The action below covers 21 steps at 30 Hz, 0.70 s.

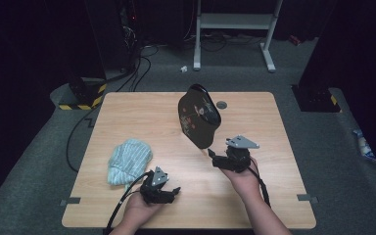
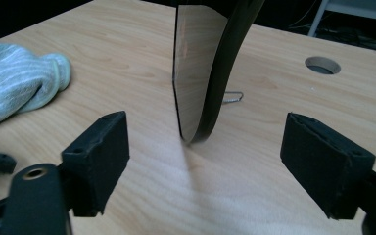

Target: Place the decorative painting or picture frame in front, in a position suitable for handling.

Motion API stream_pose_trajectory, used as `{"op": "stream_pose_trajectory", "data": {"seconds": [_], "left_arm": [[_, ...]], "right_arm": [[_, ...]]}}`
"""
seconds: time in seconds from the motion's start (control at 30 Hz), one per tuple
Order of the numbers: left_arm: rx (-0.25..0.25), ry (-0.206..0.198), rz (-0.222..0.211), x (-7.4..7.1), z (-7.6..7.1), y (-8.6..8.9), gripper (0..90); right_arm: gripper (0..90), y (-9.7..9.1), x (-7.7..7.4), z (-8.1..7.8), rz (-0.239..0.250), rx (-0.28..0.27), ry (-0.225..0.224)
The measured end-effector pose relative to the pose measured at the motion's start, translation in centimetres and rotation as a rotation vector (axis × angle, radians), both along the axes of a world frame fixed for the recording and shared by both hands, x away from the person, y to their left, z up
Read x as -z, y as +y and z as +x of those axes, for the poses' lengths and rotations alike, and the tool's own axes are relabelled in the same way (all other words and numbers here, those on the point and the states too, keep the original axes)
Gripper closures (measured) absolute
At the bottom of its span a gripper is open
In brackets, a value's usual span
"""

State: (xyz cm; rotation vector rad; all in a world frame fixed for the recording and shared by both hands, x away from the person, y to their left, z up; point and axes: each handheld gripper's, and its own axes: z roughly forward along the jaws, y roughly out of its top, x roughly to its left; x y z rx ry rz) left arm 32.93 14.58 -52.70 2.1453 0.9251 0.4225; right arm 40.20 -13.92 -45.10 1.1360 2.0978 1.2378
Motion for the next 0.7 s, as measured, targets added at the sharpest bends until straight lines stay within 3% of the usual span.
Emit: {"op": "stream_pose_trajectory", "data": {"seconds": [0.2,0.4,0.5,0.7], "left_arm": [[0.001,-0.001,0.001,0.0,0.0,0.0,26.2],[0.003,0.001,0.001,0.0,0.0,0.0,26.2],[0.005,0.001,0.001,0.0,0.0,0.0,26.2],[0.007,0.002,0.0,0.0,0.1,0.0,26.1]], "right_arm": [[17.6,1.0,-0.6,2.2,-0.035,0.01,0.003],[19.8,1.7,-0.8,3.6,-0.017,-0.009,0.01],[26.7,2.3,-1.3,4.6,-0.008,-0.011,0.009],[29.9,2.9,-1.4,5.8,-0.003,0.001,0.006]]}}
